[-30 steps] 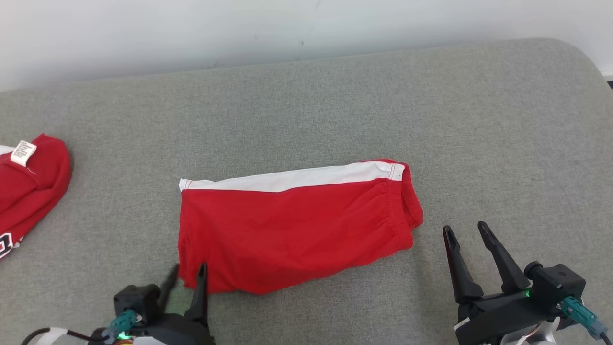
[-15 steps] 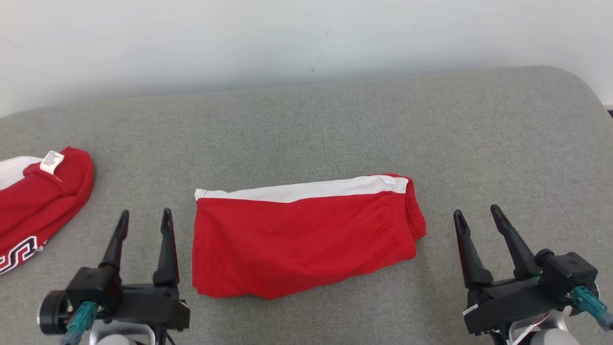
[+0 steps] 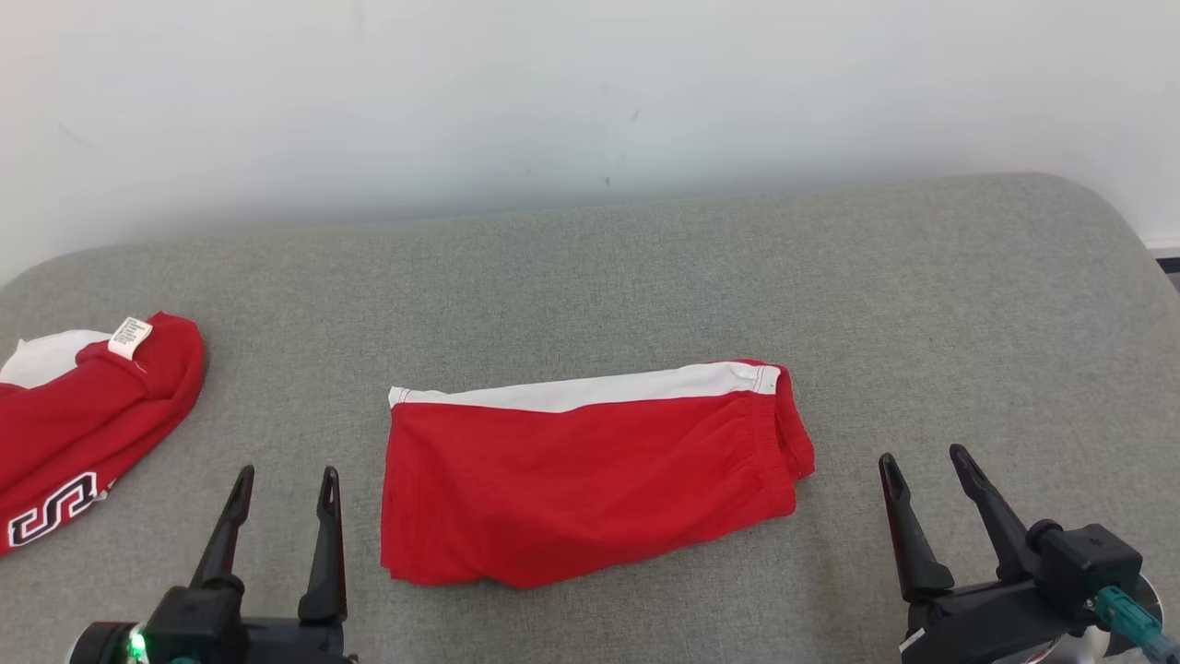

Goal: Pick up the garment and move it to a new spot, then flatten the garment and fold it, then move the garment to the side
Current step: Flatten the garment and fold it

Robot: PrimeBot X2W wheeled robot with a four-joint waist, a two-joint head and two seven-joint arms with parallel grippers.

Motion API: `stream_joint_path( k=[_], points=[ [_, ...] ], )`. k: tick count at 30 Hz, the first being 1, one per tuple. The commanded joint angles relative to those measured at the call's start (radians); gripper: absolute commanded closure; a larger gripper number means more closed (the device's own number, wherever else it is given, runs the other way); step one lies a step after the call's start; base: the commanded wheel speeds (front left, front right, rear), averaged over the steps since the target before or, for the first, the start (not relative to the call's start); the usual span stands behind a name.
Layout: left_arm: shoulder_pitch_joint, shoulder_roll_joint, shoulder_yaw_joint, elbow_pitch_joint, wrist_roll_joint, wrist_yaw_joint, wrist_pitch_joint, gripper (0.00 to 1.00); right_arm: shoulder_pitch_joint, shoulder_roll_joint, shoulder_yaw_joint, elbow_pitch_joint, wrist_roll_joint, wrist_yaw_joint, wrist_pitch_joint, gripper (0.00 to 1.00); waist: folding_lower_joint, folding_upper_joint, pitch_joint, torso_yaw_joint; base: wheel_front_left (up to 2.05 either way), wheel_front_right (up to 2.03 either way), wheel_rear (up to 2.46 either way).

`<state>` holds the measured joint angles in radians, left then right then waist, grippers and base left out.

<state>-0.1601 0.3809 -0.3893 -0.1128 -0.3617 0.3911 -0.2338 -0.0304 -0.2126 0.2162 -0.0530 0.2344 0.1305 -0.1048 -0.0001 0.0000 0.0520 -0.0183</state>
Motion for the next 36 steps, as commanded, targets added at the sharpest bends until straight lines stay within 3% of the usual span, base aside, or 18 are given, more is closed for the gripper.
stream_joint_path(
  k=[1,17,25,36],
  points=[
    [0.015,0.007,0.000,-0.004,0.004,0.007,0.003,0.00,0.008,0.002,-0.001,-0.004,-0.006,0.000,0.002,0.00,0.0001,0.0000,-0.003,-0.001,0.00,0.00,0.00],
    [-0.002,-0.004,-0.015,0.000,-0.017,-0.002,0.022,0.00,-0.031,-0.007,-0.024,0.011,-0.004,0.000,0.051,0.00,0.0001,0.0000,0.016,0.037,0.00,0.00,0.00],
    [-0.061,-0.032,-0.047,0.021,-0.004,-0.025,0.009,0.00,-0.158,-0.053,0.007,0.174,0.032,0.000,0.081,0.00,0.0001,0.0000,0.088,0.108,0.00,0.00,0.00],
    [-0.121,-0.057,-0.065,0.067,0.008,-0.043,-0.006,0.00,-0.273,-0.055,0.086,0.424,0.086,0.000,0.035,0.00,0.0001,0.0000,0.163,0.145,0.00,0.00,0.00]
  ],
)
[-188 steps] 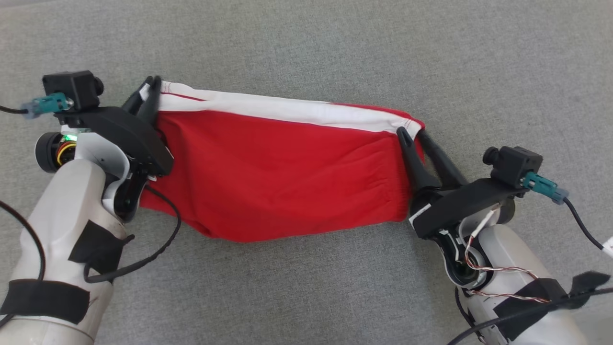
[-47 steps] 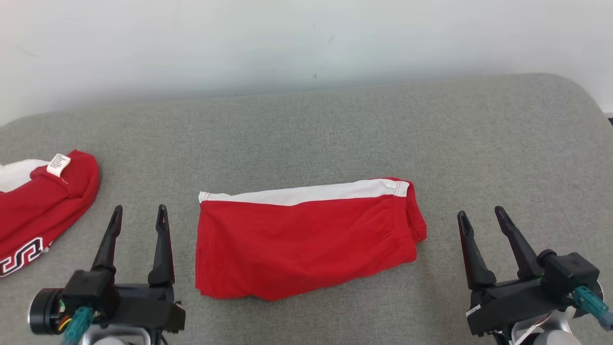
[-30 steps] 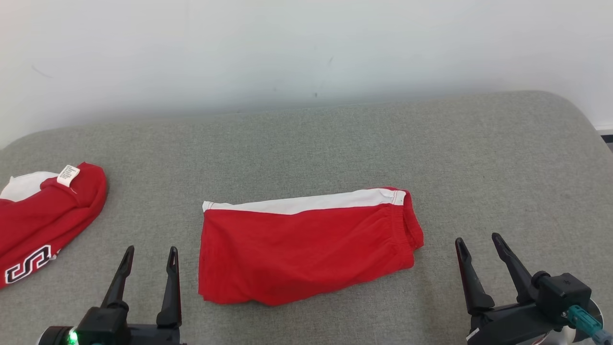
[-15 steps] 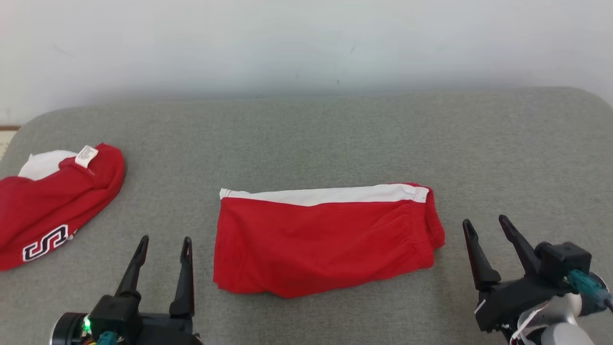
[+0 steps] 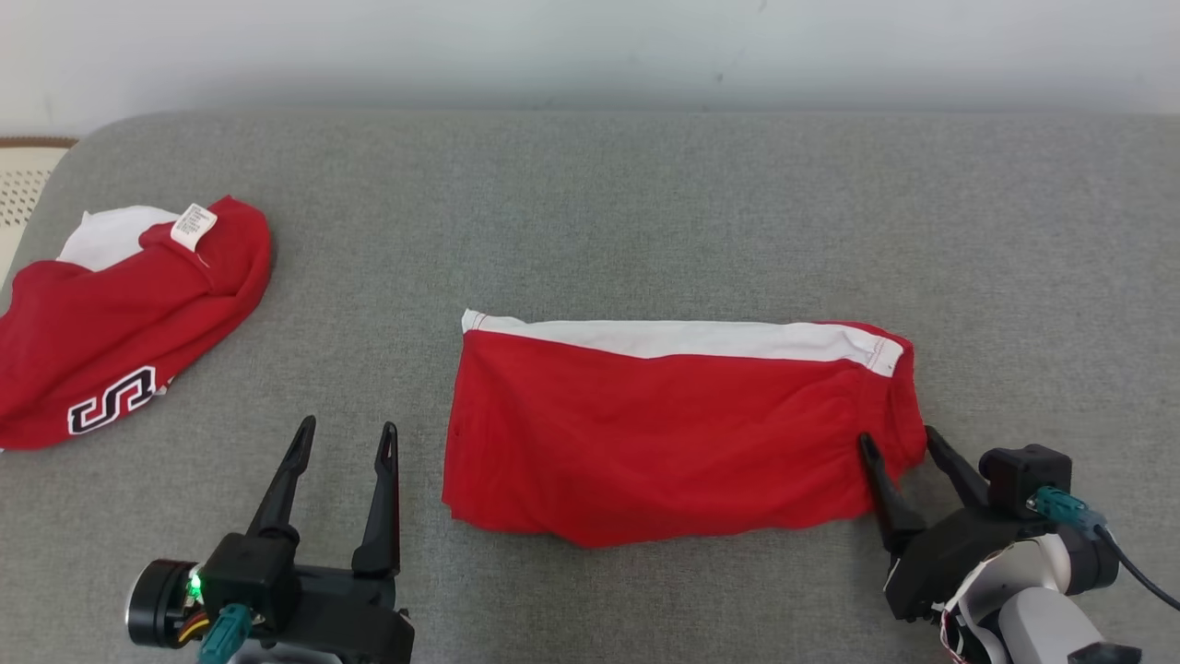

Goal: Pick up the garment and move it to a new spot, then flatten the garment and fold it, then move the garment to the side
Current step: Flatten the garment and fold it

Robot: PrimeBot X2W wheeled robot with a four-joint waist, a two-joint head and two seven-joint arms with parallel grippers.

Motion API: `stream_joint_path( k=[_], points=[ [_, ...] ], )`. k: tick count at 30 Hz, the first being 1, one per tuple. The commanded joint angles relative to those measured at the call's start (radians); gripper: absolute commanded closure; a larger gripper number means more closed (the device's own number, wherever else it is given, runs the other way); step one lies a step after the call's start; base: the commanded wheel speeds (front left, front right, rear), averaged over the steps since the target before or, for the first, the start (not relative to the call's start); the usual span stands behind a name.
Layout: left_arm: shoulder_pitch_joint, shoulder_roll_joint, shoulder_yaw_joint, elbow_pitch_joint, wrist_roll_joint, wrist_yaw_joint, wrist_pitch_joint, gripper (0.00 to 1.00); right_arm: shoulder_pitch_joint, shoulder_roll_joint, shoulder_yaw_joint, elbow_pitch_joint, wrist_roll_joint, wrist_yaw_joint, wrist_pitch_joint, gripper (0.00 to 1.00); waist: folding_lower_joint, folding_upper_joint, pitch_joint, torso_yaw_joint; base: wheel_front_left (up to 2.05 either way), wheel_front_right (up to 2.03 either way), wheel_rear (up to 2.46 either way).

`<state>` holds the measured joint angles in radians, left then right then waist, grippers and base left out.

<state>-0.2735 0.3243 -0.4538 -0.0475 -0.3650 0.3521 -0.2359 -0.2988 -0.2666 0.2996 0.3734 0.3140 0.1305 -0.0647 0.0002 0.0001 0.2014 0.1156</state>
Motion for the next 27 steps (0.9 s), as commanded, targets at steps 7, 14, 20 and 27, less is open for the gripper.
stream_joint_path(
  k=[7,14,20,27],
  points=[
    [-0.023,-0.005,-0.005,0.014,0.013,-0.006,-0.009,0.00,-0.036,0.020,0.050,0.106,0.044,0.000,-0.021,0.00,-0.0002,-0.0001,0.021,0.000,0.00,0.00,0.00],
    [-0.024,0.004,-0.004,0.021,0.009,-0.008,-0.011,0.00,-0.045,0.023,0.064,0.156,0.114,0.000,-0.059,1.00,-0.0002,-0.0001,0.010,-0.023,0.00,0.00,0.00],
    [-0.017,0.010,-0.005,0.014,0.007,0.000,-0.004,0.00,-0.020,-0.008,0.002,0.170,0.146,0.000,-0.102,1.00,-0.0002,-0.0001,0.000,-0.046,0.00,0.00,0.00],
    [-0.008,0.022,-0.001,0.002,0.004,0.006,0.003,0.00,-0.016,-0.025,-0.055,0.146,0.148,0.000,-0.121,1.00,-0.0002,-0.0001,-0.007,-0.081,0.00,0.00,0.00]
  ],
)
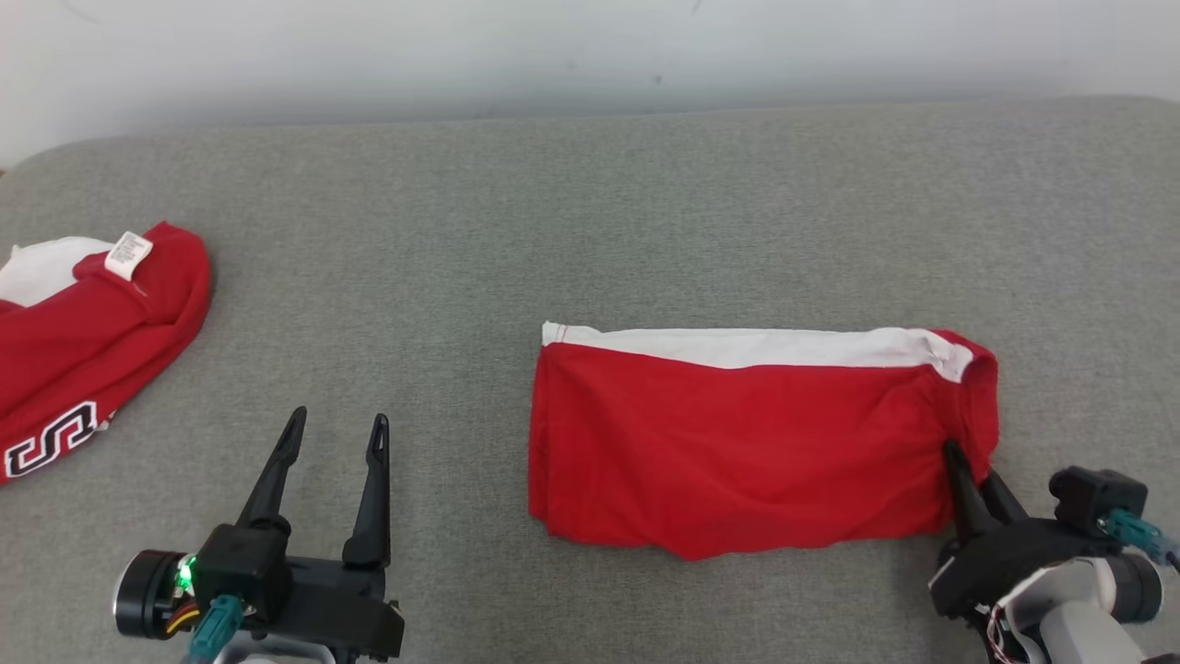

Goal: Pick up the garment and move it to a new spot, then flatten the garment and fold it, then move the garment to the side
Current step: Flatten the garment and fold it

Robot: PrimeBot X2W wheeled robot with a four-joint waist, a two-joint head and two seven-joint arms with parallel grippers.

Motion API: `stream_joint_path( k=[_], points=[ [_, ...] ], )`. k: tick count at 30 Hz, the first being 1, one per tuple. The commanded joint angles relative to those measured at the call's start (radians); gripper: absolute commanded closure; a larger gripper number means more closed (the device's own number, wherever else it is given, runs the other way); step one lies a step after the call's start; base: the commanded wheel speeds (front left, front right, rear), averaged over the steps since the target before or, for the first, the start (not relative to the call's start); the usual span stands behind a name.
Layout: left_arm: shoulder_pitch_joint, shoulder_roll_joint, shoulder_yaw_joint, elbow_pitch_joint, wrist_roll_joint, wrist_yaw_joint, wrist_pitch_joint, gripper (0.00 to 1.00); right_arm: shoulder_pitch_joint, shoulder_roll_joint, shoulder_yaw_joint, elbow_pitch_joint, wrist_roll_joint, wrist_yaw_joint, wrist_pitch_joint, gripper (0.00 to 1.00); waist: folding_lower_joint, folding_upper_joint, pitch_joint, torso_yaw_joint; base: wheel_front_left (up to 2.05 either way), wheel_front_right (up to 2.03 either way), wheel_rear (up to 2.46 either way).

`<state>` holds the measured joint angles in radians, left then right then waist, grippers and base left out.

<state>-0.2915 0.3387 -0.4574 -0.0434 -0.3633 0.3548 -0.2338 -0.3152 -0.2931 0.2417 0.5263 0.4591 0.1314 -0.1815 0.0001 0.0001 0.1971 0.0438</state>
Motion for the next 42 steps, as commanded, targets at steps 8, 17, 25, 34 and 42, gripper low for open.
stream_joint_path(
  k=[8,17,25,34,42],
  points=[
    [0.000,0.014,-0.003,-0.009,0.004,0.006,0.011,0.00,0.007,0.048,0.105,-0.279,-0.016,-0.001,0.056,1.00,-0.0001,-0.0001,-0.008,-0.032,0.00,0.00,0.00],
    [-0.013,0.010,-0.018,-0.008,0.011,0.005,0.018,0.00,0.009,0.099,0.265,-0.441,-0.010,-0.001,0.160,1.00,-0.0001,-0.0001,-0.004,-0.011,0.00,0.00,0.00],
    [-0.018,-0.002,-0.029,0.003,0.004,0.001,0.012,0.00,-0.056,0.154,0.372,-0.327,0.029,-0.001,0.160,1.00,-0.0001,-0.0001,0.008,0.031,0.00,0.00,0.00],
    [-0.027,-0.012,-0.047,0.022,0.002,-0.006,0.007,0.00,-0.133,0.200,0.456,-0.144,0.086,-0.001,0.117,0.10,-0.0001,-0.0001,0.011,0.054,0.00,0.00,0.00],
    [-0.025,-0.012,-0.056,0.027,-0.001,-0.007,0.005,0.00,-0.172,0.225,0.591,-0.073,0.141,-0.001,0.073,0.00,-0.0001,-0.0001,0.001,0.054,0.00,0.00,0.00]
  ],
)
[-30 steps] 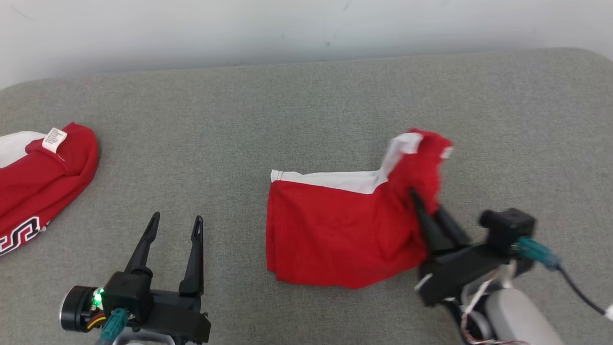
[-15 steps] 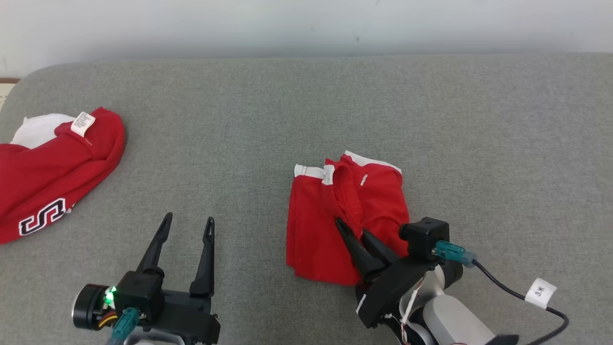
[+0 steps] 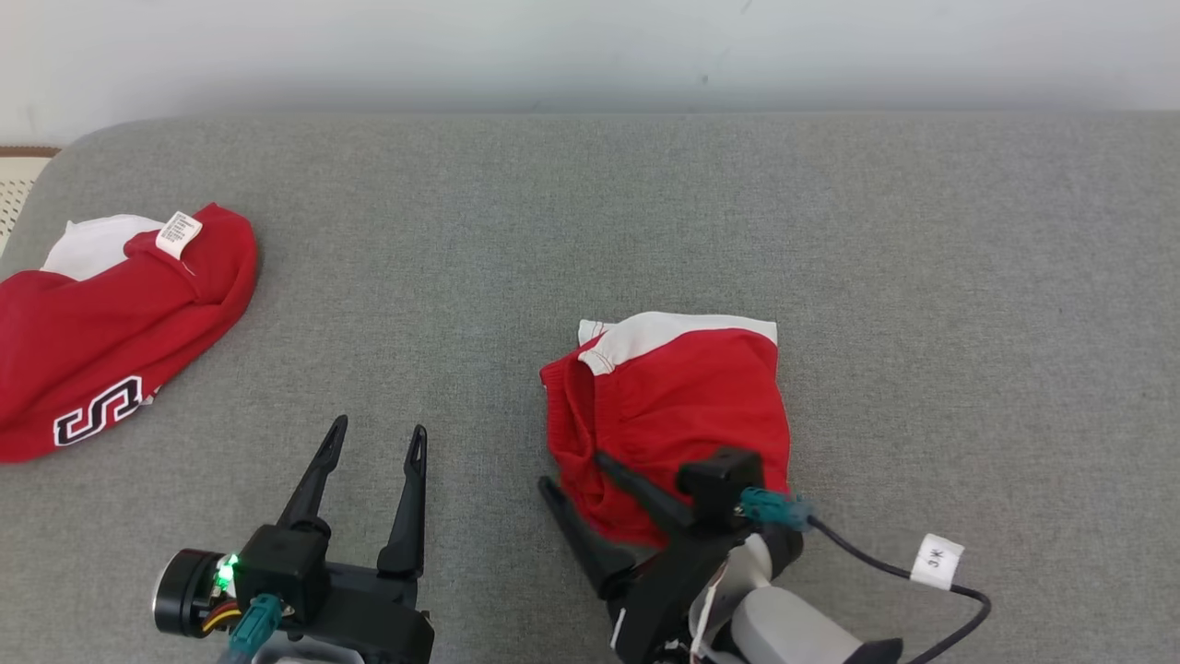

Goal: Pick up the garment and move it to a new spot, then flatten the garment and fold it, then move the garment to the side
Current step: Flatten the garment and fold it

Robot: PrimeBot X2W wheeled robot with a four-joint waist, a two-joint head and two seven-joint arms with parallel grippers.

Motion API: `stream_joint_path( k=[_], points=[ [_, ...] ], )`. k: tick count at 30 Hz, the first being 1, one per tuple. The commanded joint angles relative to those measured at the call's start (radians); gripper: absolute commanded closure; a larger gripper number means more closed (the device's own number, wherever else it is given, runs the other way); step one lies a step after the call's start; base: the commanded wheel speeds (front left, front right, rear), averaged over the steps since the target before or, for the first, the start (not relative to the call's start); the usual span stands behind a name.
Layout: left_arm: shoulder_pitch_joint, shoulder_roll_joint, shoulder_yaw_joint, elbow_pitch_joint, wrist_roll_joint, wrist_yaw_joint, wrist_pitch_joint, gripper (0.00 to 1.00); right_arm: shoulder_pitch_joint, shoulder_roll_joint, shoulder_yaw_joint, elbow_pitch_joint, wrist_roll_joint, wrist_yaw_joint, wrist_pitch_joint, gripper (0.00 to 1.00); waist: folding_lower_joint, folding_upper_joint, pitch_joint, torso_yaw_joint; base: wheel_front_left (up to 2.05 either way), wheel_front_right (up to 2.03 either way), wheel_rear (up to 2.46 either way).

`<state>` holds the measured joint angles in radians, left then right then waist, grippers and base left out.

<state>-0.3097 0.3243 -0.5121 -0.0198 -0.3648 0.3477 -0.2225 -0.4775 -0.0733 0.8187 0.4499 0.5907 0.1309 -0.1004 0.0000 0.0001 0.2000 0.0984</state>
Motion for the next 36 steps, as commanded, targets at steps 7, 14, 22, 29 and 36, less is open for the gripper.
stream_joint_path(
  k=[7,14,22,29,36],
  points=[
    [0.008,0.008,-0.002,0.001,-0.005,0.005,-0.003,0.00,-0.029,-0.001,0.036,-0.008,0.001,0.000,-0.091,0.00,0.0000,-0.0001,-0.021,-0.009,0.00,0.00,0.00],
    [0.028,0.022,0.016,-0.013,-0.014,0.023,-0.005,0.00,0.030,-0.064,-0.169,-0.125,-0.094,0.000,-0.147,0.00,0.0000,-0.0001,-0.042,-0.028,0.00,0.00,0.00],
    [0.055,0.037,0.044,-0.028,-0.031,0.046,-0.008,0.00,0.168,-0.120,-0.441,-0.295,-0.250,0.000,-0.102,0.00,0.0000,-0.0001,-0.064,-0.050,0.00,0.00,0.00],
    [0.087,0.040,0.080,-0.036,-0.058,0.059,-0.019,0.00,0.304,-0.123,-0.576,-0.445,-0.333,0.000,-0.029,0.00,0.0000,-0.0001,-0.092,-0.058,0.00,0.00,0.00],
    [0.118,0.044,0.099,-0.015,-0.066,0.057,-0.029,0.00,0.401,-0.103,-0.616,-0.535,-0.358,0.000,0.032,0.00,0.0000,-0.0001,-0.122,-0.066,0.00,0.00,0.00]
  ],
)
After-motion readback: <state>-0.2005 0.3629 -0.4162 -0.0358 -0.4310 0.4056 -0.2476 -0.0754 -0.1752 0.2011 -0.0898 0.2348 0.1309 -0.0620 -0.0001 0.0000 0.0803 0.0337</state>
